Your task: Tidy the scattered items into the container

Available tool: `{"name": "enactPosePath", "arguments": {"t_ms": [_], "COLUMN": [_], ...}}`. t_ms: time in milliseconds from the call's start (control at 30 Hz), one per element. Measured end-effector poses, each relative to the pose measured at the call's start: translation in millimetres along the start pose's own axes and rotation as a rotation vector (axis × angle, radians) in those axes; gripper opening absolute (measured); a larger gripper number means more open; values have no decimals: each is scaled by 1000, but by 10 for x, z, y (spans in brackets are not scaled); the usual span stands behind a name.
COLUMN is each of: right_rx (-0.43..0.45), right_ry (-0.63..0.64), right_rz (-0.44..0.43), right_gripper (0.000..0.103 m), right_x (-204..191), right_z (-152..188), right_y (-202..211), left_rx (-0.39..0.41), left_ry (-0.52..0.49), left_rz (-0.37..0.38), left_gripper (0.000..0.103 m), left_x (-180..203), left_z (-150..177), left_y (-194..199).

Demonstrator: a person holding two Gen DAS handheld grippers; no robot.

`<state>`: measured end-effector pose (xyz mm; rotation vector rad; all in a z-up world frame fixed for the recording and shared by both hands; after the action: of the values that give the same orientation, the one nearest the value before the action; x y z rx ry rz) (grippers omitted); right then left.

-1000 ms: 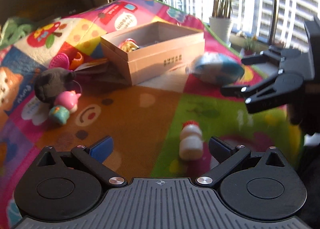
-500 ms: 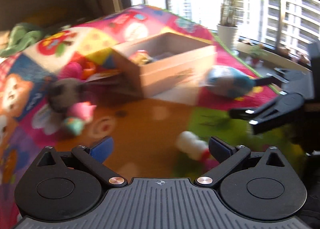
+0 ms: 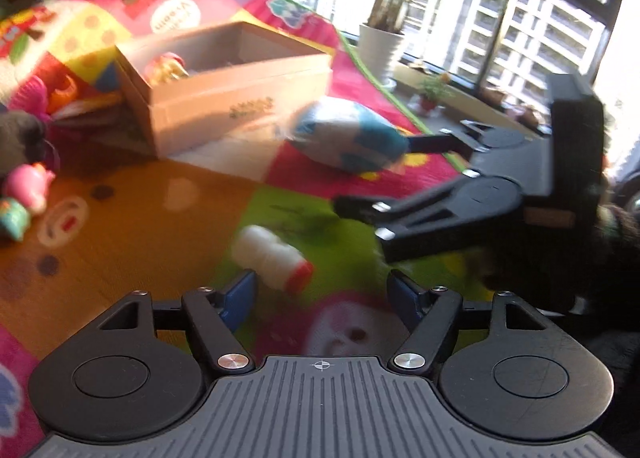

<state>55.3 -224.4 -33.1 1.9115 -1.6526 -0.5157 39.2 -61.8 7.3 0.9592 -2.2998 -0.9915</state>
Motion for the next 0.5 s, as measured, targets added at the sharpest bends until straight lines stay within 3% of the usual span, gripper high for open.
{"name": "enactPosePath", "arguments": {"t_ms": [233, 433, 500], "right_rx": [0, 1, 2], "right_ry": [-6, -6, -8], "right_rz": [3, 3, 4], "right_gripper": [103, 103, 103], "right_x": [6, 8, 11], "right_z": [0, -1, -2], "right_y": [-1, 2, 3], "left_rx": [15, 7, 3], "left_ry": [-21, -26, -42], "left_rz": [-105, -33, -46], "left_gripper": [77, 77, 77], "left_x": [-95, -105, -82], "left_z": [-30, 29, 55], "left_y": [18, 154, 148]}}
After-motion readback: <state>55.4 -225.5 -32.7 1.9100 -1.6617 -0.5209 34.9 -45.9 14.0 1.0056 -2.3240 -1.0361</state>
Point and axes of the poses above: each gripper's, at about its wrist camera, not at the fingertips, and y roughly against the way its jaws point, x to its right, z to its underside, the point moved 3 cm from there along -y, roughly the way its jaws point, and after that the axes turned 5 degrees about -x, right-handed, at the moved point
